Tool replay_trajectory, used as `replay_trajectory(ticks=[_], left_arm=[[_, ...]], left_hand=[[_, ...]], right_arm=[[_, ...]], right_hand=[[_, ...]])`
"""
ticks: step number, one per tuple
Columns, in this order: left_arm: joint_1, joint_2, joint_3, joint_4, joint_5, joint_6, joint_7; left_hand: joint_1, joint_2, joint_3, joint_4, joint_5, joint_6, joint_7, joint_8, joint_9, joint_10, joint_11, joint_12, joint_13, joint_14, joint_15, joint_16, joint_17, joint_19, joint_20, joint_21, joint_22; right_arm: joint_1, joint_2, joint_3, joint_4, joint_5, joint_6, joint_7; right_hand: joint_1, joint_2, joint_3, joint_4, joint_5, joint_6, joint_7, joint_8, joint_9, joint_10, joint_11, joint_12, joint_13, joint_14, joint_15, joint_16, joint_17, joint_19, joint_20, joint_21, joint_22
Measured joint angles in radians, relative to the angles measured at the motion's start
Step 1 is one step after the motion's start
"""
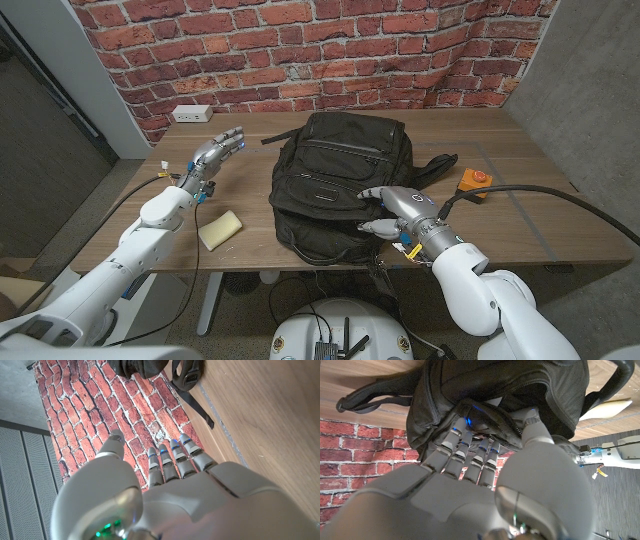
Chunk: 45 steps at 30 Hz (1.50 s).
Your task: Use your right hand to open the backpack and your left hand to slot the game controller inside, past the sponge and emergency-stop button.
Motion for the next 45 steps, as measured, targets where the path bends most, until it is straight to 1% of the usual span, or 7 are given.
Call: replay_trajectory(ticks=[10, 21, 32, 35, 38, 40, 45], left_arm=[[-0.001, -0.002, 0.0, 0.002, 0.0, 0.0, 0.015], [0.003, -0.003, 0.0, -0.003, 0.006, 0.003, 0.033], [0.009, -0.003, 0.0, -0.017, 0.016, 0.012, 0.058], [0.011, -0.003, 0.0, -0.02, 0.018, 0.013, 0.064], [0.012, -0.004, 0.0, -0.023, 0.018, 0.013, 0.064], [0.013, -0.005, 0.0, -0.025, 0.021, 0.013, 0.071], [0.021, -0.007, 0.0, -0.036, 0.022, 0.014, 0.074]], left_hand=[[-0.004, 0.004, 0.0, 0.0, 0.0, 0.0, 0.0, 0.0, 0.0, 0.005, 0.005, 0.0, 0.0, 0.0, 0.0, 0.0, 0.0, 0.0, 0.0, 0.0, 0.0], [-0.004, 0.004, 0.009, 0.0, 0.0, 0.0, 0.0, 0.0, 0.0, 0.005, 0.005, 0.0, 0.0, 0.0, 0.0, 0.0, 0.0, 0.0, 0.0, 0.0, 0.0], [-0.004, 0.004, 0.008, 0.0, 0.0, 0.0, 0.0, 0.0, 0.0, 0.005, 0.005, 0.0, 0.0, 0.0, 0.0, 0.0, 0.0, 0.0, 0.0, 0.0, 0.0], [-0.004, 0.004, 0.008, 0.0, 0.0, 0.0, 0.0, 0.0, 0.0, 0.005, 0.005, 0.0, 0.0, 0.0, 0.0, 0.0, 0.0, 0.0, 0.0, 0.0, 0.0], [-0.004, 0.004, 0.011, -0.003, 0.0, 0.0, 0.0, 0.0, 0.0, 0.005, 0.005, 0.0, 0.0, 0.0, 0.0, 0.0, 0.0, 0.0, 0.0, 0.0, 0.0], [-0.004, 0.004, 0.014, -0.006, 0.0, 0.0, 0.0, 0.0, 0.0, 0.005, 0.005, 0.0, 0.0, 0.0, 0.0, 0.0, 0.0, 0.0, 0.0, 0.0, 0.0], [-0.004, 0.004, 0.014, -0.006, 0.0, 0.002, 0.002, 0.0, 0.0, 0.005, 0.005, 0.0, 0.0, 0.0, 0.0, 0.0, 0.0, 0.0, 0.0, 0.0, 0.0]], right_arm=[[0.009, -0.024, 0.042, -0.03, 0.068, -0.02, 0.095], [0.024, -0.069, 0.076, -0.059, 0.146, -0.05, 0.145], [0.013, -0.135, 0.125, -0.093, 0.25, -0.085, 0.125], [-0.005, -0.164, 0.159, -0.107, 0.296, -0.09, 0.097], [-0.005, -0.164, 0.159, -0.107, 0.339, -0.083, 0.066], [-0.039, -0.182, 0.214, -0.112, 0.384, -0.064, 0.034], [-0.039, -0.182, 0.214, -0.112, 0.472, -0.016, -0.028]], right_hand=[[-0.001, -0.005, -0.014, 0.005, -0.003, -0.167, -0.003, -0.008, -0.004, -0.154, 0.019, 0.0, -0.038, -0.123, 0.002, -0.015, -0.054, -0.064, 0.035, -0.078, -0.001], [0.001, -0.017, -0.017, 0.002, -0.003, -0.285, 0.013, -0.008, -0.004, -0.227, 0.033, 0.0, -0.053, -0.188, 0.001, -0.015, -0.09, -0.092, 0.05, -0.128, -0.001], [0.006, -0.022, -0.02, 0.0, -0.003, -0.322, 0.019, -0.012, -0.009, -0.261, 0.041, 0.0, -0.054, -0.217, 0.008, -0.015, -0.104, -0.103, 0.05, -0.144, 0.0], [0.006, -0.022, -0.02, 0.0, -0.003, -0.323, 0.02, -0.012, -0.009, -0.261, 0.042, 0.0, -0.056, -0.217, 0.008, -0.015, -0.105, -0.103, 0.05, -0.144, 0.0], [0.006, -0.022, -0.02, 0.0, -0.003, -0.323, 0.02, -0.007, -0.009, -0.261, 0.042, 0.004, -0.058, -0.217, 0.008, -0.015, -0.108, -0.102, 0.051, -0.148, 0.0], [0.006, -0.022, -0.02, 0.001, -0.003, -0.323, 0.02, -0.004, -0.009, -0.261, 0.042, 0.004, -0.058, -0.217, 0.008, -0.015, -0.109, -0.099, 0.054, -0.148, 0.0], [0.006, -0.022, -0.024, 0.005, -0.003, -0.317, 0.021, 0.0, -0.009, -0.261, 0.042, 0.008, -0.058, -0.217, 0.008, -0.015, -0.109, -0.099, 0.054, -0.154, 0.0]])
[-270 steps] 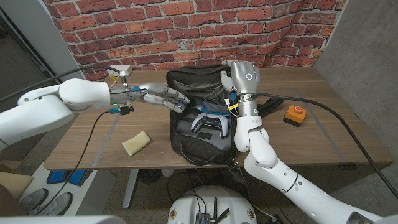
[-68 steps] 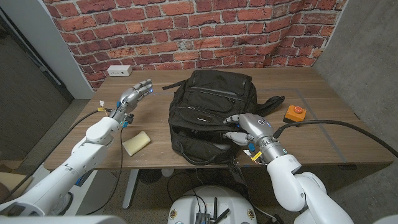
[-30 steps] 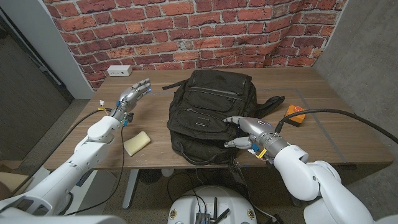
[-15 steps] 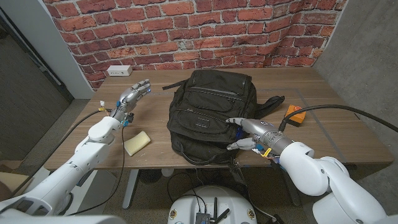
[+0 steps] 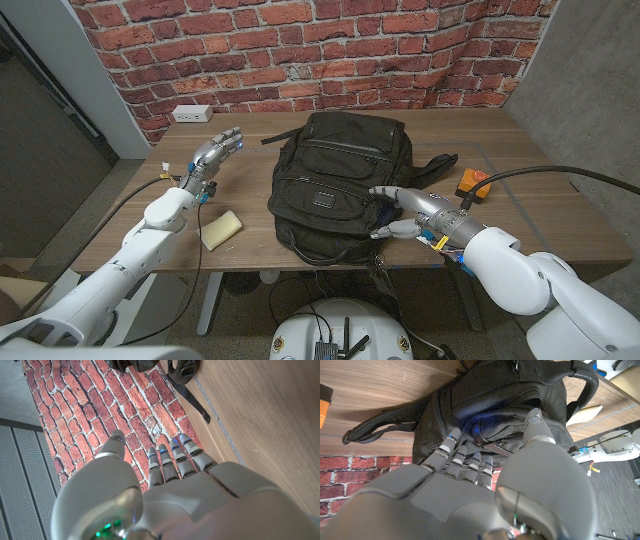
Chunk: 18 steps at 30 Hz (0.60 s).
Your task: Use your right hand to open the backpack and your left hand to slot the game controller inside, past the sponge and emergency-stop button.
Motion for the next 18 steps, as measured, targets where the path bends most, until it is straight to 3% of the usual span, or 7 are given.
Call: replay_trajectory(ticks=[5, 6, 11, 12, 16, 17, 18], left_arm=[[0.009, -0.002, 0.0, -0.014, 0.0, 0.0, 0.0], [0.012, -0.003, 0.0, -0.018, 0.012, 0.006, 0.037], [0.02, -0.004, 0.0, -0.035, 0.014, 0.007, 0.041], [0.021, -0.004, 0.0, -0.037, 0.02, 0.012, 0.058], [0.028, -0.004, 0.0, -0.052, 0.02, 0.012, 0.058], [0.03, -0.005, 0.0, -0.057, 0.026, 0.021, 0.076], [0.031, -0.005, 0.0, -0.059, 0.027, 0.023, 0.079]], left_hand=[[0.0, 0.0, 0.0, 0.0, 0.0, 0.003, 0.003, 0.0, 0.0, 0.0, 0.0, 0.0, 0.0, 0.0, 0.0, 0.0, 0.0, 0.0, 0.0, 0.0, 0.0], [0.0, 0.0, 0.0, 0.0, 0.0, 0.003, 0.003, 0.0, 0.0, 0.0, 0.0, 0.0, 0.0, 0.0, 0.0, 0.0, 0.0, 0.0, 0.0, 0.0, 0.0], [-0.005, 0.005, 0.0, 0.0, 0.0, 0.003, 0.003, 0.0, 0.0, 0.0, 0.0, 0.0, 0.0, 0.0, 0.0, 0.0, 0.0, 0.0, 0.0, 0.0, 0.0], [-0.005, 0.005, 0.0, 0.0, 0.0, 0.003, 0.003, 0.0, 0.0, 0.0, 0.0, 0.0, 0.0, 0.0, 0.0, 0.0, 0.0, 0.0, 0.0, 0.0, 0.0], [-0.005, 0.005, 0.0, 0.0, 0.0, 0.003, 0.003, 0.0, 0.0, 0.0, 0.0, 0.0, 0.0, 0.0, 0.0, -0.001, 0.0, -0.002, -0.002, 0.0, 0.0], [-0.005, 0.005, 0.0, 0.0, 0.0, 0.003, 0.003, 0.0, 0.0, 0.0, 0.0, 0.0, 0.0, 0.0, 0.0, -0.001, 0.0, -0.008, 0.0, 0.0, 0.0], [-0.005, 0.005, 0.0, 0.0, 0.0, 0.003, 0.003, 0.0, 0.0, -0.002, -0.002, 0.0, 0.0, 0.0, 0.0, -0.001, 0.0, -0.011, 0.0, 0.0, 0.0]], right_arm=[[0.0, 0.0, 0.0, 0.0, 0.084, 0.062, -0.061], [-0.117, -0.004, 0.17, 0.028, 0.115, 0.089, -0.082], [-0.129, 0.0, 0.186, 0.034, 0.18, 0.158, -0.138], [-0.166, 0.012, 0.242, 0.058, 0.188, 0.165, -0.144], [-0.166, 0.012, 0.242, 0.058, 0.221, 0.216, -0.175], [-0.194, 0.027, 0.294, 0.09, 0.231, 0.233, -0.184], [-0.2, 0.033, 0.309, 0.101, 0.239, 0.246, -0.19]], right_hand=[[-0.021, -0.002, -0.007, 0.007, 0.0, 0.006, 0.005, 0.004, 0.0, 0.006, 0.006, 0.004, 0.0, 0.0, 0.0, 0.004, -0.005, 0.0, 0.0, 0.0, 0.0], [-0.021, -0.002, -0.007, 0.007, 0.0, 0.006, 0.005, 0.004, 0.0, 0.006, 0.006, 0.004, 0.0, 0.0, 0.0, 0.004, -0.005, 0.0, 0.0, 0.0, 0.0], [-0.042, 0.008, -0.014, 0.016, 0.0, 0.012, 0.01, 0.008, 0.0, 0.011, 0.011, 0.004, 0.0, 0.0, 0.0, 0.008, -0.008, -0.001, -0.001, -0.013, 0.0], [-0.047, 0.014, -0.012, 0.018, 0.0, 0.012, 0.011, 0.008, 0.0, 0.011, 0.011, 0.004, 0.0, 0.0, 0.0, 0.008, -0.009, -0.005, -0.005, -0.016, 0.0], [-0.059, 0.015, -0.015, 0.023, 0.0, 0.018, 0.014, 0.008, 0.0, 0.015, 0.015, 0.008, 0.0, 0.0, 0.0, 0.012, -0.009, -0.013, -0.003, -0.023, 0.0], [-0.06, 0.016, -0.018, 0.026, 0.0, 0.022, 0.011, 0.008, 0.0, 0.016, 0.015, 0.011, 0.0, 0.0, 0.0, 0.012, -0.009, -0.015, -0.005, -0.023, 0.0], [-0.065, 0.022, -0.019, 0.027, 0.0, 0.026, 0.014, 0.008, 0.0, 0.018, 0.018, 0.012, 0.0, 0.0, 0.0, 0.012, -0.009, -0.016, -0.006, -0.023, 0.0]])
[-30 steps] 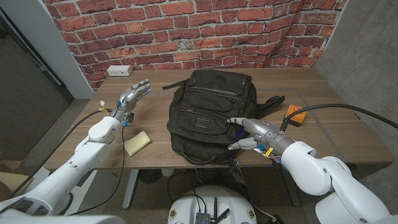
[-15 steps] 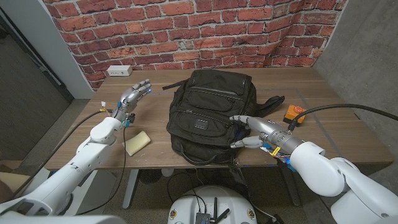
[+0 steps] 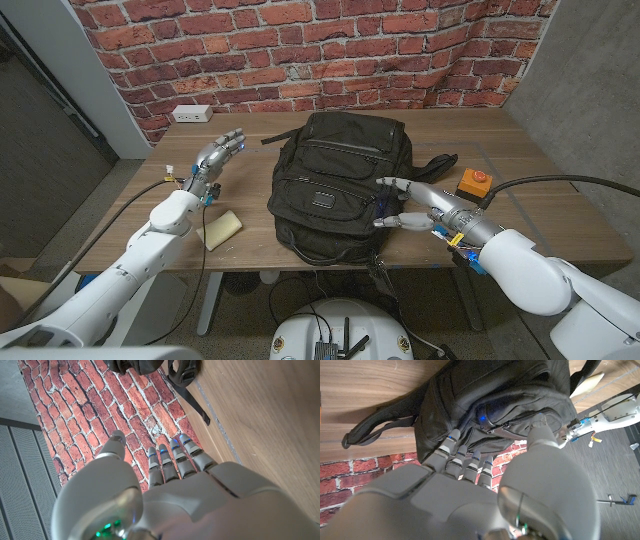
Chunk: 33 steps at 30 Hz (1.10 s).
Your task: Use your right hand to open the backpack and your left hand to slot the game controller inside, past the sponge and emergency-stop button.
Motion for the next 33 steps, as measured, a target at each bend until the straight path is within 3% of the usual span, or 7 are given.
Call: replay_trajectory(ticks=[6, 12, 13, 18, 21, 33], left_arm=[[0.002, -0.004, 0.003, -0.015, 0.007, 0.015, 0.015], [0.002, -0.008, 0.007, -0.03, 0.007, 0.015, 0.015], [0.002, -0.009, 0.008, -0.034, 0.011, 0.032, 0.03], [0.003, -0.014, 0.011, -0.045, 0.012, 0.044, 0.043], [0.004, -0.019, 0.013, -0.051, 0.012, 0.049, 0.05], [0.014, -0.048, 0.02, -0.071, 0.025, 0.059, 0.091]], left_hand=[[-0.011, -0.003, 0.0, 0.0, 0.0, -0.008, -0.008, 0.0, 0.0, -0.007, -0.007, 0.0, 0.0, -0.004, 0.003, 0.0, 0.0, -0.011, 0.0, 0.0, 0.0], [-0.033, -0.007, -0.008, 0.008, -0.004, -0.021, -0.019, -0.004, 0.0, -0.02, -0.002, -0.004, 0.0, -0.022, 0.0, 0.0, 0.002, -0.029, 0.004, -0.004, -0.003], [-0.039, -0.007, -0.008, 0.008, -0.004, -0.025, -0.018, -0.004, 0.0, -0.024, 0.001, -0.008, 0.0, -0.029, 0.0, 0.0, 0.002, -0.034, 0.001, -0.007, -0.005], [-0.052, -0.01, -0.011, 0.011, -0.004, -0.036, -0.019, -0.004, 0.0, -0.034, -0.001, -0.008, 0.0, -0.044, 0.003, 0.0, 0.002, -0.046, 0.0, -0.008, -0.005], [-0.063, -0.013, -0.013, 0.013, -0.004, -0.048, -0.03, -0.008, 0.0, -0.046, -0.002, -0.008, 0.0, -0.05, 0.001, 0.0, 0.002, -0.056, 0.002, -0.008, -0.005], [-0.098, -0.011, -0.022, 0.022, -0.012, -0.067, -0.031, -0.008, 0.0, -0.064, -0.01, -0.008, 0.0, -0.074, 0.006, -0.006, 0.002, -0.071, 0.0, -0.008, -0.005]], right_arm=[[-0.014, 0.021, 0.045, 0.041, 0.04, 0.077, -0.027], [-0.014, 0.021, 0.045, 0.041, 0.077, 0.145, -0.044], [-0.016, 0.054, 0.087, 0.097, 0.085, 0.159, -0.047], [-0.006, 0.08, 0.108, 0.141, 0.113, 0.21, -0.06], [0.003, 0.089, 0.114, 0.16, 0.126, 0.237, -0.065], [0.053, 0.119, 0.131, 0.255, 0.18, 0.318, -0.082]], right_hand=[[-0.015, 0.004, -0.001, 0.008, 0.0, 0.001, 0.001, 0.004, 0.0, 0.008, 0.0, 0.0, 0.0, 0.0, 0.0, 0.0, -0.005, 0.0, 0.0, 0.0, 0.0], [-0.042, 0.02, -0.007, 0.023, 0.0, 0.011, 0.003, 0.004, 0.0, 0.014, 0.007, 0.0, 0.0, 0.001, 0.001, 0.007, -0.005, 0.004, -0.004, -0.008, 0.0], [-0.053, 0.02, -0.008, 0.024, 0.0, 0.012, 0.002, 0.004, 0.0, 0.014, 0.007, 0.0, -0.003, 0.001, 0.001, 0.007, -0.005, 0.004, -0.004, -0.011, 0.0], [-0.077, 0.032, -0.015, 0.04, 0.0, 0.016, 0.005, 0.004, 0.0, 0.018, 0.011, 0.0, -0.005, 0.001, 0.001, 0.007, -0.008, 0.004, -0.004, -0.016, 0.0], [-0.092, 0.033, -0.021, 0.045, 0.0, 0.016, 0.005, 0.004, 0.0, 0.018, 0.011, 0.0, -0.005, 0.001, 0.001, 0.007, -0.009, 0.0, -0.008, -0.023, 0.0], [-0.143, 0.041, -0.032, 0.063, 0.0, 0.019, 0.009, 0.004, 0.0, 0.027, 0.019, 0.0, -0.005, 0.007, -0.004, 0.015, -0.01, -0.002, -0.009, -0.037, 0.0]])
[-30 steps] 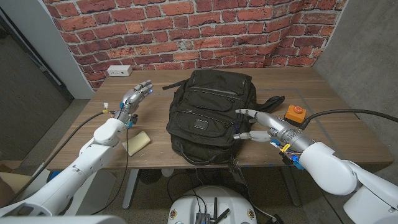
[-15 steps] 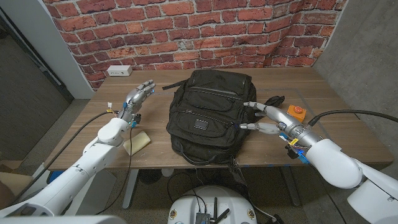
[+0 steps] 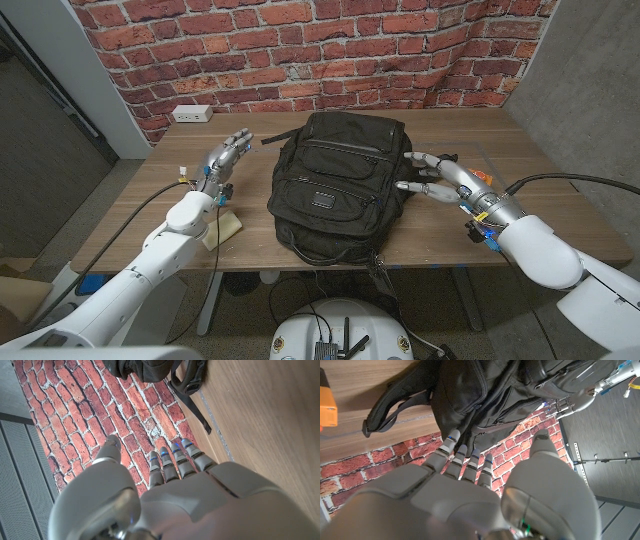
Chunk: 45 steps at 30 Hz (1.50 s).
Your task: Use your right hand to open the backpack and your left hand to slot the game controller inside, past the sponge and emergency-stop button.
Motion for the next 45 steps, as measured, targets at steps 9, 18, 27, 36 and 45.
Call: replay_trajectory(ticks=[9, 18, 27, 36, 45], left_arm=[[0.007, -0.014, 0.005, -0.026, 0.014, 0.016, 0.05], [-0.001, -0.039, 0.019, -0.033, 0.028, 0.04, 0.091], [-0.021, -0.064, 0.03, -0.014, 0.029, 0.054, 0.105], [-0.049, -0.08, 0.038, 0.019, 0.021, 0.061, 0.103], [-0.077, -0.091, 0.045, 0.057, 0.018, 0.062, 0.095]], left_hand=[[-0.012, 0.004, -0.001, 0.007, 0.0, -0.006, -0.003, 0.0, 0.0, -0.005, 0.005, 0.0, 0.0, -0.005, -0.005, 0.0, 0.0, -0.009, 0.001, 0.0, 0.0], [-0.038, 0.023, -0.001, 0.021, 0.0, -0.006, -0.003, 0.0, 0.0, -0.016, 0.005, 0.0, 0.0, -0.016, -0.005, 0.0, 0.004, -0.011, 0.0, 0.0, 0.0], [-0.06, 0.034, -0.004, 0.035, 0.0, -0.006, -0.003, 0.0, 0.0, -0.016, 0.005, 0.0, 0.0, -0.019, -0.002, 0.001, 0.005, -0.011, 0.0, 0.0, 0.0], [-0.073, 0.04, -0.004, 0.043, 0.0, -0.01, 0.001, 0.0, 0.0, -0.016, 0.005, 0.0, 0.0, -0.019, -0.002, 0.001, 0.005, -0.016, 0.005, 0.0, 0.0], [-0.081, 0.047, -0.004, 0.043, 0.0, -0.01, 0.001, 0.0, 0.0, -0.016, 0.005, 0.0, 0.0, -0.019, -0.002, 0.001, 0.005, -0.016, 0.005, 0.0, 0.0]], right_arm=[[0.038, 0.015, 0.002, 0.063, 0.043, 0.055, -0.016], [0.086, 0.022, 0.0, 0.139, 0.089, 0.097, -0.034], [0.133, 0.04, -0.015, 0.194, 0.155, 0.119, -0.056], [0.183, 0.058, -0.043, 0.241, 0.24, 0.152, -0.081], [0.206, 0.064, -0.057, 0.262, 0.33, 0.192, -0.108]], right_hand=[[-0.019, 0.008, -0.007, 0.007, 0.0, 0.005, 0.005, 0.0, 0.0, 0.0, 0.0, 0.0, 0.0, 0.0, 0.0, 0.0, -0.004, 0.004, -0.007, -0.002, 0.0], [-0.043, 0.021, -0.009, 0.017, 0.0, 0.005, 0.005, 0.0, 0.0, -0.004, 0.004, 0.0, 0.0, 0.0, 0.001, 0.0, -0.004, 0.004, -0.007, -0.013, 0.0], [-0.076, 0.03, -0.017, 0.033, 0.0, -0.011, 0.014, -0.008, 0.0, -0.011, 0.01, 0.0, 0.0, -0.017, 0.009, 0.0, -0.008, -0.008, -0.019, -0.029, 0.0], [-0.136, 0.043, -0.035, 0.051, 0.0, -0.042, 0.045, -0.012, -0.005, -0.019, 0.014, 0.0, 0.0, -0.045, 0.006, -0.005, -0.008, -0.041, -0.028, -0.044, 0.0], [-0.186, 0.051, -0.047, 0.071, 0.0, -0.079, 0.071, -0.019, -0.005, -0.033, 0.011, -0.005, -0.005, -0.061, 0.008, -0.007, -0.013, -0.067, -0.035, -0.054, 0.0]])
